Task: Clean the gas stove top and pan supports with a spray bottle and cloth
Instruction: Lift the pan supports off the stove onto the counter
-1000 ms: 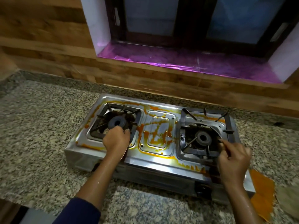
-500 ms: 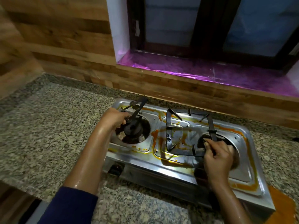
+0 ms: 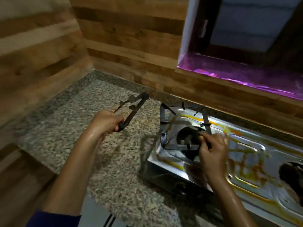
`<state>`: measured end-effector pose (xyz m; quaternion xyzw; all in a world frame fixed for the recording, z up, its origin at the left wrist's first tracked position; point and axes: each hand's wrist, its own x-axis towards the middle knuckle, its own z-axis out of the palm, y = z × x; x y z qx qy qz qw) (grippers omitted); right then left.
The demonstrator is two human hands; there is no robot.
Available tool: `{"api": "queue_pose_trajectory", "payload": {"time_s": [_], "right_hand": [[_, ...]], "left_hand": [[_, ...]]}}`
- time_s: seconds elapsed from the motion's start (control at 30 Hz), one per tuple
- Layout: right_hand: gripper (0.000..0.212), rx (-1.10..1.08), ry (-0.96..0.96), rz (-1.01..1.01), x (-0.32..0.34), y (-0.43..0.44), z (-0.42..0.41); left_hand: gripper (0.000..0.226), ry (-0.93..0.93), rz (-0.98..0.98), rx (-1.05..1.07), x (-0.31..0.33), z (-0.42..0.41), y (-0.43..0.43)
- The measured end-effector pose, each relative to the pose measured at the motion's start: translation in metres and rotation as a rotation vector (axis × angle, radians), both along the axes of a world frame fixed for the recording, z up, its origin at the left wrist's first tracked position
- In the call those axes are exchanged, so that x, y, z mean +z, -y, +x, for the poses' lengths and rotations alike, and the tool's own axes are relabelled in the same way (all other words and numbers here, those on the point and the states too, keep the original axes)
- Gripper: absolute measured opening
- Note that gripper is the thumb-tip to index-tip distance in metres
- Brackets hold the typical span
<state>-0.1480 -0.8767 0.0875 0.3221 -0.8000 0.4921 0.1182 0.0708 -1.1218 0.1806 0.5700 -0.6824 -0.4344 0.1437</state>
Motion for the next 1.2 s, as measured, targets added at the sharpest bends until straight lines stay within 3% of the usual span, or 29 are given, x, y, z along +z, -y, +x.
{"api": "queue_pose_trajectory", "payload": {"time_s": [0.2, 0.5, 0.7, 0.93, 1.2], "right_hand": [[0.027, 0.09, -0.005, 0.12, -0.006, 0.111, 0.058], [0.028, 0.142, 0.016, 0.428, -0.041, 0.192, 0.123], [0.03, 0.069, 0.12, 0.498, -0.068, 0.211, 0.153], [0.04, 0.021, 0.196, 0.589, -0.094, 0.209, 0.164], [0.031, 0.157, 0.235, 0.739, -0.098, 0.196, 0.162]], "left_hand": [[0.045, 0.214, 0.008, 0.116, -0.068, 0.073, 0.075], [0.048, 0.497, -0.013, 0.134, -0.134, 0.112, 0.115], [0.051, 0.483, -0.145, 0.089, -0.163, 0.121, 0.117], [0.051, 0.495, -0.104, 0.074, -0.19, 0.127, 0.107], [0.048, 0.355, -0.047, 0.117, -0.189, 0.134, 0.099]]}}
